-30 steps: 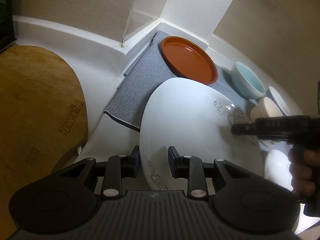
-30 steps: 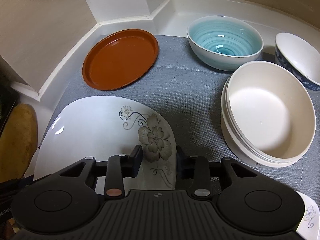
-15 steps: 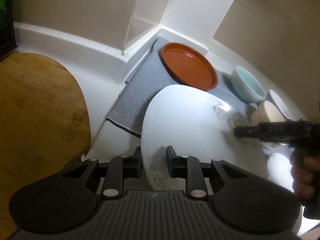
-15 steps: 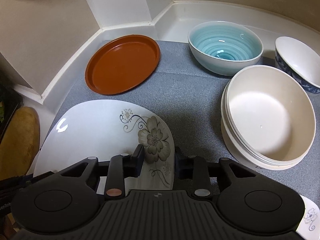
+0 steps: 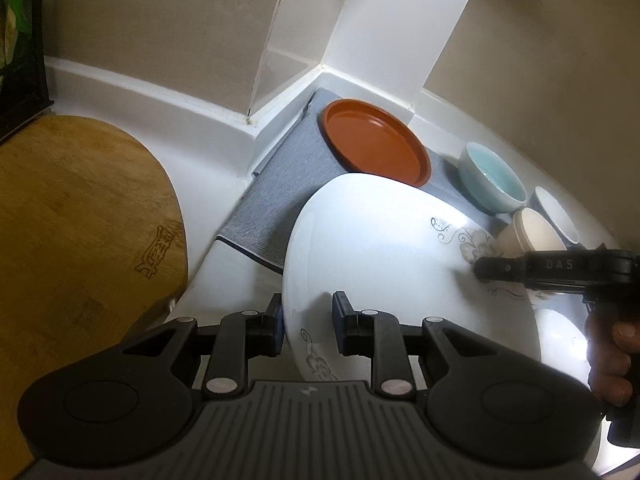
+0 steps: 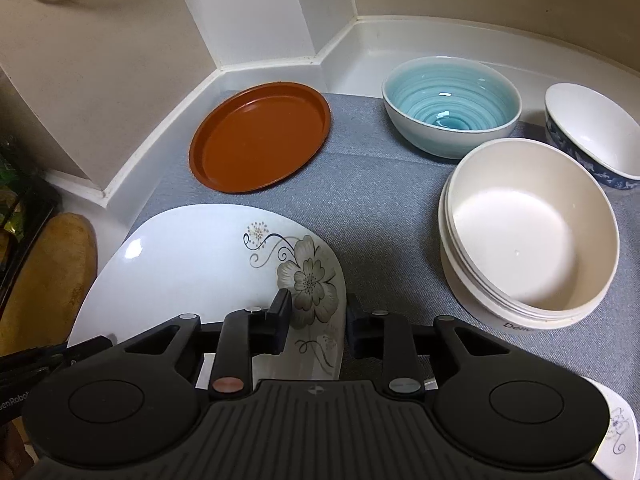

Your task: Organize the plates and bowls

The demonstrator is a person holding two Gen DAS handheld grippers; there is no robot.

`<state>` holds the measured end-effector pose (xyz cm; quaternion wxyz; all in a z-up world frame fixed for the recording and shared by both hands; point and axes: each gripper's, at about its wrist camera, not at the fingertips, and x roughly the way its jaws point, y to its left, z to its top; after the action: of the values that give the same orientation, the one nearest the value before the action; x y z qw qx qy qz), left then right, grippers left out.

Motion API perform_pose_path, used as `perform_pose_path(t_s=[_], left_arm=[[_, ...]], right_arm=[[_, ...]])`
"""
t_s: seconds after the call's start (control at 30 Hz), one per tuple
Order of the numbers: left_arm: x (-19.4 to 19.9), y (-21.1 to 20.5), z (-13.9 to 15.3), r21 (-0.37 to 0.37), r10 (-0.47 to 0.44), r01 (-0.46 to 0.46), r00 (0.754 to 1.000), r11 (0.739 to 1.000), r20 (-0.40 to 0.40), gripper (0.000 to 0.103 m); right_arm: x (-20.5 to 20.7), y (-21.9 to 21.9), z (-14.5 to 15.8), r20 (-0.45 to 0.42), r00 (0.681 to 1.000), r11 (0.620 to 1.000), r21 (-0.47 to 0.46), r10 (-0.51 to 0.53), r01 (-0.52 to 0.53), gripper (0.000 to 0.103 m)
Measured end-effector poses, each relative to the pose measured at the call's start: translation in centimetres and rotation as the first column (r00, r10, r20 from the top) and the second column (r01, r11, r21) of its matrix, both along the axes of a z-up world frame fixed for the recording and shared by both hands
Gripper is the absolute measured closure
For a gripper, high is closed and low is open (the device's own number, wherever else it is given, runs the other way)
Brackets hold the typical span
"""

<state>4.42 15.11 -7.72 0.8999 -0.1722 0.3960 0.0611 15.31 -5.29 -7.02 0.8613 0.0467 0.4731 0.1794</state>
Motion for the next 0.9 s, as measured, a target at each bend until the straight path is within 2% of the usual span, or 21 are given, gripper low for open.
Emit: perform_pose_path(t_s=[0.47, 0.9], left_arm=[[-2.0, -4.4, 2.3, 0.030, 0.010, -0.011, 1.000, 0.999, 0.023, 0.076], [-4.3, -12.0, 2.9, 0.060, -0.050, 0.048, 0.998, 0.997, 0.025, 0.076]], right_arm=[[-2.3, -3.7, 2.0, 0.044, 0.999, 0.999, 0.036, 0.001, -0.002, 0.074], [-7.4, -11.0, 2.6, 0.066, 0.996, 0.997, 0.059, -0.056, 0.052, 0.074]])
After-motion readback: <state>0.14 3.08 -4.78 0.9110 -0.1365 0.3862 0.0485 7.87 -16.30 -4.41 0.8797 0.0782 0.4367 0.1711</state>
